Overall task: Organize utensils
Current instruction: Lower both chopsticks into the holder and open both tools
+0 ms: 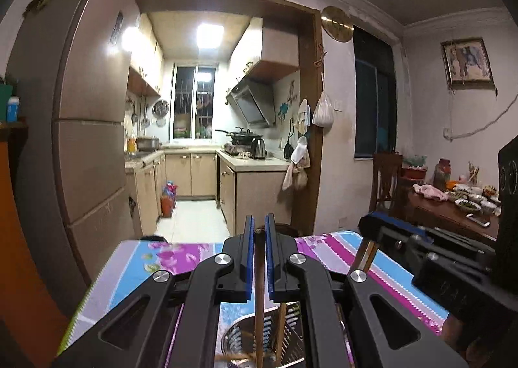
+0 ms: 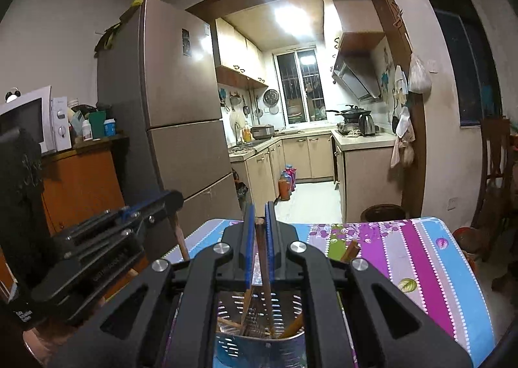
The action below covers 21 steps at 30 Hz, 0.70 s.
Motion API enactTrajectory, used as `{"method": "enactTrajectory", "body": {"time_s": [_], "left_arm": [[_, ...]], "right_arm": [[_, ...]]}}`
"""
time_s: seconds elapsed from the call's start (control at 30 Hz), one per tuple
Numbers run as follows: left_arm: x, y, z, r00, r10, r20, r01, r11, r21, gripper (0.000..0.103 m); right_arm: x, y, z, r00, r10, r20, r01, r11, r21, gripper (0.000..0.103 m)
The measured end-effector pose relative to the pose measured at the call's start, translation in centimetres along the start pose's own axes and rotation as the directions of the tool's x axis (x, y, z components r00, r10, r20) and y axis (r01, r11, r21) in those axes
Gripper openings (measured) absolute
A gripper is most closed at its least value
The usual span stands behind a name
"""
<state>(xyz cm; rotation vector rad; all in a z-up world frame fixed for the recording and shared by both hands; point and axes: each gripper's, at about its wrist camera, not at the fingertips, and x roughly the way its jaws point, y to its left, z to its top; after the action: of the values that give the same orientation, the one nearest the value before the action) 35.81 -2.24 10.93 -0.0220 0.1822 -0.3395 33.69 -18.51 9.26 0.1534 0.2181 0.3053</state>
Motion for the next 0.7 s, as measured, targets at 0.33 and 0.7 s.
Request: {"method": "enactTrajectory", "body": {"time_s": [0.33,0.7], "left_arm": [[-4.4,0.9,1.4,0.998,0.012,0.056,-0.013,1.0,0.019,0.008],[-20.2,-0.7,-3.4,0.989,0.066,0.13,-0.094,0.971,0.221,0.053]], "right_arm": [[-5.4,-0.4,2.1,0.996,-0.035,0.078,0.035,0.999,0.0,0.024],[-21.9,0.1,-3.1,0.969,-0.174,0.174,0.205,0.963,-0.176,0.089]]}}
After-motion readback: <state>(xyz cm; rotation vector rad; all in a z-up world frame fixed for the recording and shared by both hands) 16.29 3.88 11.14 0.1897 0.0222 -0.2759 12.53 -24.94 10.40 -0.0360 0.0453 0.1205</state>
